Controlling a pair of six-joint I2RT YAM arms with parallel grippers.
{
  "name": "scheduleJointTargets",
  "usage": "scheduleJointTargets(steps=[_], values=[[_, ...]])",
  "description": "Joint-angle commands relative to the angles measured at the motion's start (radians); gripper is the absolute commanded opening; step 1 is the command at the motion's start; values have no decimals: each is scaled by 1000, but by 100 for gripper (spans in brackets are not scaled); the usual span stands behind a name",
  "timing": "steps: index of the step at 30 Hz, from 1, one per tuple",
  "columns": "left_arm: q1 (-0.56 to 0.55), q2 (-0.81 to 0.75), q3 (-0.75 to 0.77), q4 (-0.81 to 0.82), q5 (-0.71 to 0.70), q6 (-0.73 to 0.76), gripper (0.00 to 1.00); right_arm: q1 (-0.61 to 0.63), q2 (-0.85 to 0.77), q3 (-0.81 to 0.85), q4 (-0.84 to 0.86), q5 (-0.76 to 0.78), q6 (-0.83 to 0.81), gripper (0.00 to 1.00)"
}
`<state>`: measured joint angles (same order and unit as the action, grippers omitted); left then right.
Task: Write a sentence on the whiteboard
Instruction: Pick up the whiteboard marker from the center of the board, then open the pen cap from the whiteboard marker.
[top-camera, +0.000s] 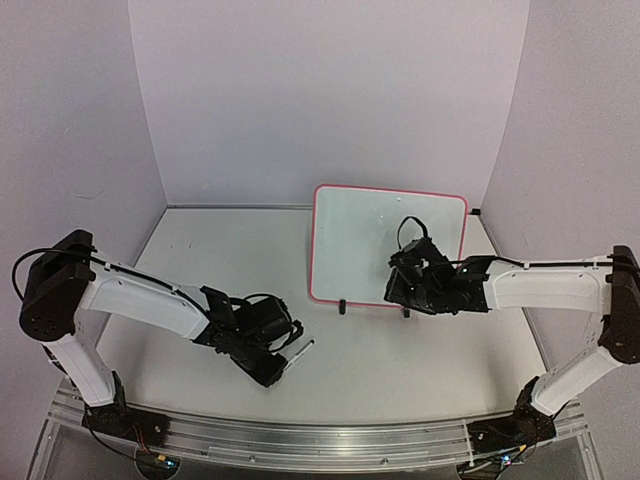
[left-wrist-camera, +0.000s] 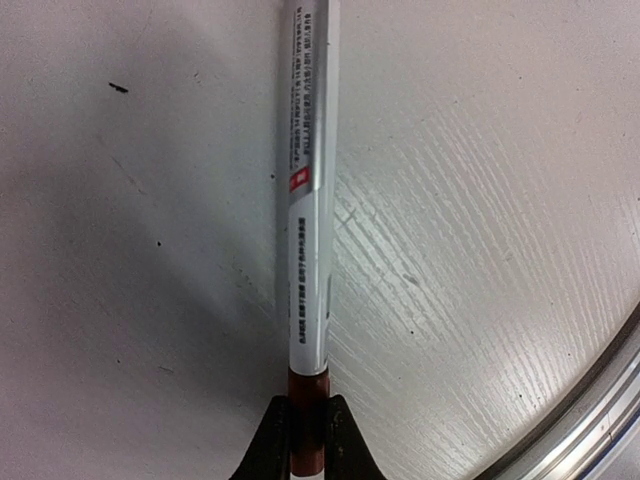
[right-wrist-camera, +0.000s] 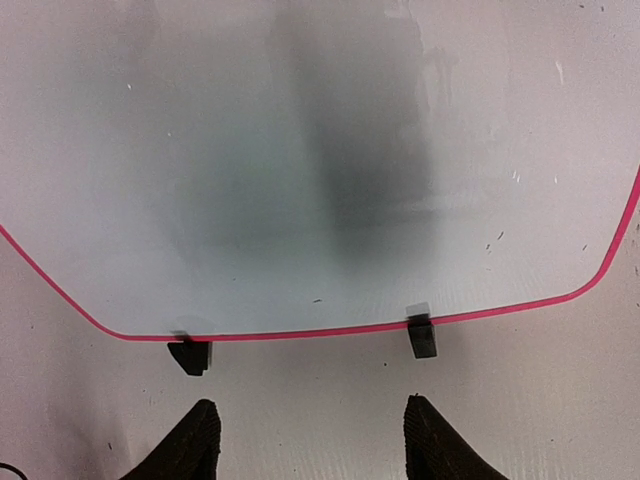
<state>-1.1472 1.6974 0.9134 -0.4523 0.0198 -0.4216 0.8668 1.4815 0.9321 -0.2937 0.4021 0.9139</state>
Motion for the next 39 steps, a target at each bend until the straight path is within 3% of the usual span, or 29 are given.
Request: scheduleJointTargets(steps=[1,5,8,12,17,21,39], values=[[-6,-88,-40,63,-53,31,0,-86,-81,-45,71,-216,-180,64],[-6,-173,-69,114,-44,94,0,-123,-132,-4,64,-491,-351,72],[-6,-233,-100,191,55,166,0,-164,-117,26,25,-721,-441,73],[-6,-280,-109,244,169,239,0,-187,-60,42,30,-1048,-461,73],[-6,-282,-78,263,257,265,0,-183,21,75,53,-1290,-433,73],[-6,-255,-64,302,329,253,0,-153,58,98,65,-1382,-423,71],[-6,-228,-80,408,384,185,0,-25,199,141,92,-1457,-413,38]])
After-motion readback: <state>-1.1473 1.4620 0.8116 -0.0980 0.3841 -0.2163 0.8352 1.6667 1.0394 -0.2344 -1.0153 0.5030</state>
